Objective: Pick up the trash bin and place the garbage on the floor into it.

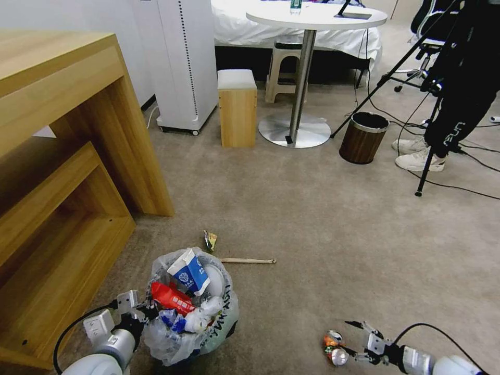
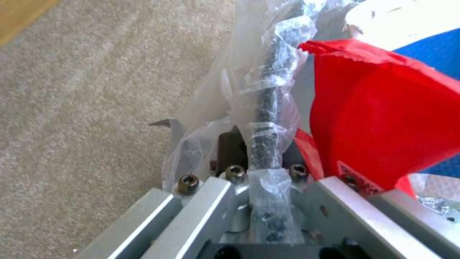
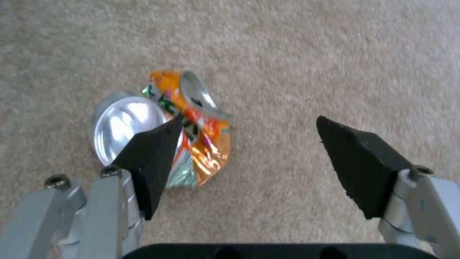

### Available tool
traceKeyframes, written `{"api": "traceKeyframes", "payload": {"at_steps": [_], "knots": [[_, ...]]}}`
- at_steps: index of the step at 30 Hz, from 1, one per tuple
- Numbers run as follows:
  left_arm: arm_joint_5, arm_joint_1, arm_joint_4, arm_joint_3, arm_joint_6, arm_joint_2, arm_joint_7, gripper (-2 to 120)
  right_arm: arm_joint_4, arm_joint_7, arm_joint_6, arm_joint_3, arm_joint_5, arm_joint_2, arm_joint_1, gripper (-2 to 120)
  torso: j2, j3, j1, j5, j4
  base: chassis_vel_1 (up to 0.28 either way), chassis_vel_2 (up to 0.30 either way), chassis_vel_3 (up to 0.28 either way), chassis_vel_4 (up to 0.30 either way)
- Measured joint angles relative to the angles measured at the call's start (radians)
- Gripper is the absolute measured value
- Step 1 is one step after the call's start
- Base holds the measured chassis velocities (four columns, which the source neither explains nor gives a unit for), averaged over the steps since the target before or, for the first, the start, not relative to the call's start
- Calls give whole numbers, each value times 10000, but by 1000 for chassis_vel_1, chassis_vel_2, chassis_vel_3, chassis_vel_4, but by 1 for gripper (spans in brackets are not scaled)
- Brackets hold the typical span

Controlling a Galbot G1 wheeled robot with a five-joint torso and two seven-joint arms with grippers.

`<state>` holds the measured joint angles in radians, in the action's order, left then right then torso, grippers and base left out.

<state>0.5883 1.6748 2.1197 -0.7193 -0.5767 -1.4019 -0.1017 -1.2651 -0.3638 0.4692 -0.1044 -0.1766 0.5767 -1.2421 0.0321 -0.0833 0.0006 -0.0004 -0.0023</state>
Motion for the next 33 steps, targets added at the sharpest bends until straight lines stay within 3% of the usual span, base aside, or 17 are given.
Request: {"api": "traceKeyframes", "payload": {"at_steps": [15, 18, 21, 22, 24, 33], "knots": [[1, -4, 27, 13, 12, -35, 16, 0, 86, -1150, 376, -765, -30, -56, 826, 73, 0, 0, 0, 5, 1, 0, 0, 0, 0], [13, 15, 29, -29, 18, 1, 18, 0, -22, -529, 76, -738, -396, 57, 592, 73, 0, 0, -1, 5, 1, 0, 0, 0, 0], [21, -21, -47, -12, 25, 59, 18, 0, -621, 1209, -1326, -223, -1650, 140, -509, 73, 0, 0, 0, 3, -4, 0, 0, 0, 0], [21, -21, -47, -12, 25, 59, 18, 0, -621, 1209, -1326, -223, -1650, 140, -509, 73, 0, 0, 0, 3, -4, 0, 0, 0, 0], [23, -88, -103, 75, 24, 87, 19, 0, -847, 2186, -2018, -94, -2337, 399, -889, 73, 1, 0, 0, 2, -3, 0, 0, 0, 0], [59, -81, -165, 62, 8, 168, 17, 0, -1070, 2907, -2528, -831, -2979, 703, -391, 71, 2, 0, 0, 3, 2, 0, 0, 0, 0]]}}
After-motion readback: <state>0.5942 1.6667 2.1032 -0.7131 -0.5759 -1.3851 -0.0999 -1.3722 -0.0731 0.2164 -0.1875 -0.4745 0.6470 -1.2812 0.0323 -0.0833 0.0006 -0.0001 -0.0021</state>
